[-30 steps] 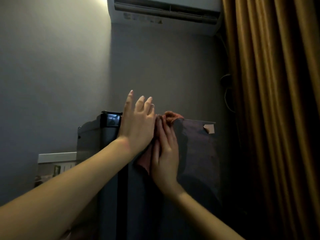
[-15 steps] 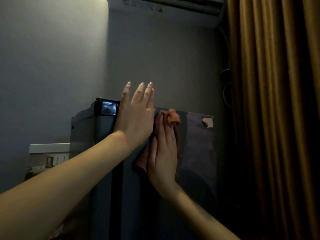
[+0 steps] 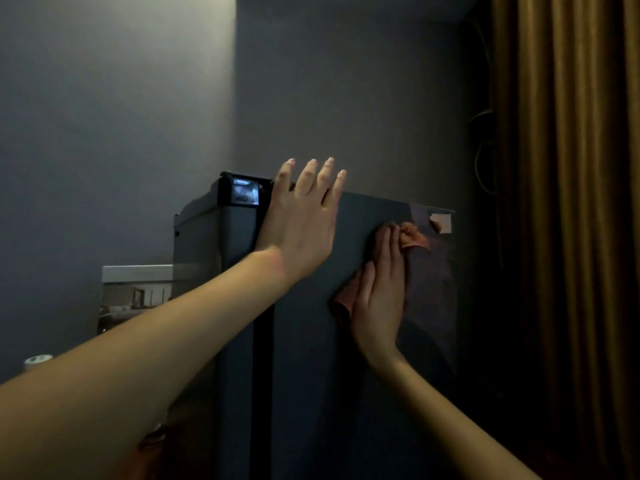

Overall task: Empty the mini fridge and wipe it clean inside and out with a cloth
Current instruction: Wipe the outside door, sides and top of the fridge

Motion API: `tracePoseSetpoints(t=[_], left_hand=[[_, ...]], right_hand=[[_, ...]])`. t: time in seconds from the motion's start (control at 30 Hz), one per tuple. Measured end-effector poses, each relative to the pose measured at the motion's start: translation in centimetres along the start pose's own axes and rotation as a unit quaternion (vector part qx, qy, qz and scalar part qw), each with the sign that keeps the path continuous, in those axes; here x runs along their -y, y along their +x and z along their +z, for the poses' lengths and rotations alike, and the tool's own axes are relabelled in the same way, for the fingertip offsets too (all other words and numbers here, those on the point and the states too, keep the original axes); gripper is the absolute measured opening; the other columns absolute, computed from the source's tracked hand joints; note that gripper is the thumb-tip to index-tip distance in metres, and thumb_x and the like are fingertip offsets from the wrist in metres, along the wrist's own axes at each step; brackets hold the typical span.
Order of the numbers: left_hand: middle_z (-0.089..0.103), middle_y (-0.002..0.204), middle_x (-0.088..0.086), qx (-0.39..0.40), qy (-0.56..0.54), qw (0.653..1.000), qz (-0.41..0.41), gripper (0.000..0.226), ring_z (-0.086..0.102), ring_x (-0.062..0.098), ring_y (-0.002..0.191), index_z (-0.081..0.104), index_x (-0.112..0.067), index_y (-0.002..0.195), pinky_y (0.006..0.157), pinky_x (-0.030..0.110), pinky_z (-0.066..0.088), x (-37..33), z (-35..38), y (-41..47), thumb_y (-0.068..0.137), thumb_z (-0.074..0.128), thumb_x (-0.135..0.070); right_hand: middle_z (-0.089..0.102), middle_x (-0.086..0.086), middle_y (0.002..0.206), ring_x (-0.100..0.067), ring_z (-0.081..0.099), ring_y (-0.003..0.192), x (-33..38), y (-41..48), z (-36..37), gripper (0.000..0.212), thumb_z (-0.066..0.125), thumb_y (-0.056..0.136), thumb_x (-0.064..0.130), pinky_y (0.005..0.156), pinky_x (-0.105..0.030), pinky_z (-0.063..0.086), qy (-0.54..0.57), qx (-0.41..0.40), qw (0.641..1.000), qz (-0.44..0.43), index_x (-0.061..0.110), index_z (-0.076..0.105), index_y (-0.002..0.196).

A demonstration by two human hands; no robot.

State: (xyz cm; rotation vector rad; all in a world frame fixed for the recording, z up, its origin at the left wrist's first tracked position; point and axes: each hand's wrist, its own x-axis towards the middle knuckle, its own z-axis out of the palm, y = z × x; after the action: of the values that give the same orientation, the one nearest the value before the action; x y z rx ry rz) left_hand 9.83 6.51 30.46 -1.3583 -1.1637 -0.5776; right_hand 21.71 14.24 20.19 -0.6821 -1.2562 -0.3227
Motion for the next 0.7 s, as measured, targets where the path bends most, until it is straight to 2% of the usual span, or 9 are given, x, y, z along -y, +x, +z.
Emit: tracePoseSetpoints(t=[0.1,0.2,0.33,0.5,0.6,0.7], left_hand=[[0.007,0.161,0.011,0.007,-0.010,1.000,0.013,0.057,0.013,0.028,0.147,0.003,-0.011,0.154,0.117,0.047,0.010,-0.1,-0.1,-0.1,0.101,0.016,-0.027],[0.011,0.161,0.010,-0.001,-0.010,1.000,0.011,0.058,0.016,0.028,0.147,0.005,-0.011,0.154,0.118,0.045,0.011,-0.2,-0.1,-0.2,0.098,0.012,-0.026],[0.013,0.161,0.008,-0.016,0.010,1.000,0.012,0.060,0.017,0.027,0.147,0.006,-0.009,0.153,0.118,0.046,0.013,-0.2,0.2,-0.2,0.097,0.009,-0.027],[-0.002,0.162,0.008,-0.010,0.021,1.000,0.020,0.058,0.001,0.027,0.149,-0.006,-0.005,0.152,0.119,0.048,0.004,-0.5,0.3,-0.3,0.099,0.005,-0.025],[-0.002,0.162,0.009,-0.023,0.036,0.999,0.026,0.059,-0.001,0.027,0.149,-0.009,-0.003,0.151,0.118,0.049,0.003,-0.7,0.3,-0.4,0.097,0.000,-0.026],[-0.007,0.161,0.012,-0.026,0.041,0.998,0.033,0.060,-0.006,0.028,0.149,-0.013,-0.001,0.150,0.117,0.051,-0.004,-0.9,0.3,-0.6,0.096,-0.001,-0.026]], right_hand=[[0.019,0.000,0.160,-0.008,0.012,0.148,1.3,0.9,0.0,0.055,0.025,0.099,0.026,0.121,-0.031,0.011,-0.021,0.040,0.996,-0.075,0.012,0.024,0.152],[0.023,-0.001,0.158,-0.011,0.016,0.148,0.7,4.5,0.2,0.054,0.026,0.098,0.025,0.121,-0.034,0.013,-0.013,0.025,0.995,-0.092,0.011,0.028,0.151],[0.030,-0.007,0.156,-0.015,0.022,0.145,-2.6,7.1,0.4,0.055,0.026,0.097,0.025,0.120,-0.037,0.018,0.018,-0.024,0.999,-0.012,0.006,0.032,0.149],[0.026,-0.009,0.157,-0.018,0.020,0.147,-3.8,2.7,-0.1,0.056,0.027,0.096,0.024,0.121,-0.039,0.016,0.018,-0.048,0.997,0.064,0.003,0.030,0.148],[0.022,-0.003,0.159,-0.011,0.015,0.148,-1.8,-0.2,-0.2,0.058,0.024,0.097,0.030,0.121,-0.036,0.014,-0.021,-0.005,1.000,0.017,0.010,0.028,0.151],[0.020,0.001,0.159,-0.006,0.011,0.147,-0.2,1.0,-0.3,0.057,0.023,0.098,0.030,0.122,-0.029,0.009,-0.029,0.027,0.998,-0.038,0.012,0.026,0.152]])
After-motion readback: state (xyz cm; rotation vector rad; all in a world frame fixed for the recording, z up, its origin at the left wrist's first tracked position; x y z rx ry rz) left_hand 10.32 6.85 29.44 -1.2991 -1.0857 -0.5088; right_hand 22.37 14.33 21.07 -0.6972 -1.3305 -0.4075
